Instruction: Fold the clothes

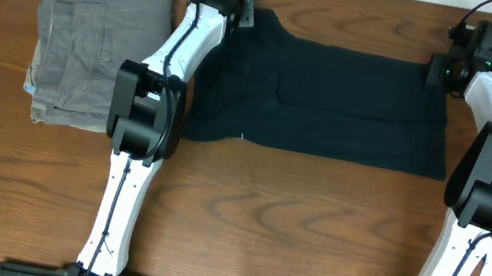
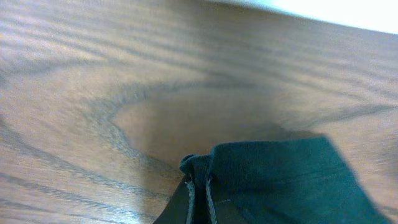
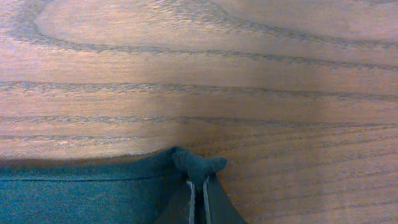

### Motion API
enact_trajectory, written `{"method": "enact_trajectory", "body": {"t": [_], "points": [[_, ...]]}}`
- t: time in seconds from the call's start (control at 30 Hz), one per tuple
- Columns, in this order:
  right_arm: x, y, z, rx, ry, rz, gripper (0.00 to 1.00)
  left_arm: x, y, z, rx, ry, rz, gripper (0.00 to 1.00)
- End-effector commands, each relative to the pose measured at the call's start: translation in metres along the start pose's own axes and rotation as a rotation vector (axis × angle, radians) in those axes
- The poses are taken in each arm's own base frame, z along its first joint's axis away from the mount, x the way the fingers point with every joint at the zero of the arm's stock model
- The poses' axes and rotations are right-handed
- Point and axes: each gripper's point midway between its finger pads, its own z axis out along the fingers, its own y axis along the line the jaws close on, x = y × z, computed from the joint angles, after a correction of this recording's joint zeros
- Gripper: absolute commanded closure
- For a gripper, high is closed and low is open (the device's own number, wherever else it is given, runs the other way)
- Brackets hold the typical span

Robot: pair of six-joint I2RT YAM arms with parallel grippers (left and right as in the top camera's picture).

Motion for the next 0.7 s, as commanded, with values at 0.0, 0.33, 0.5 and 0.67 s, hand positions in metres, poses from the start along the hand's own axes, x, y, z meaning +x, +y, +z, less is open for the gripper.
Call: {"method": "enact_trajectory", "body": {"t": [0.0, 0.33, 0.5, 0.67], "points": [[0.027, 0.000, 0.013, 0.002, 0.067, 0.009, 0.99, -0.027, -0.007, -0.032, 0.033, -0.051, 0.002, 0.94], [0.013, 0.002, -0.020, 0.003, 0.066, 0.005, 0.99, -0.021, -0.019, -0.064, 0.087, 0.017, 0.015, 0.94], [0.006, 0.004, -0.040, 0.002, 0.064, -0.019, 0.99, -0.029, -0.022, -0.095, 0.091, 0.019, 0.020, 0.94], [-0.004, 0.005, -0.058, 0.003, 0.045, -0.024, 0.99, -0.028, -0.022, -0.111, 0.089, 0.035, 0.027, 0.94]]}}
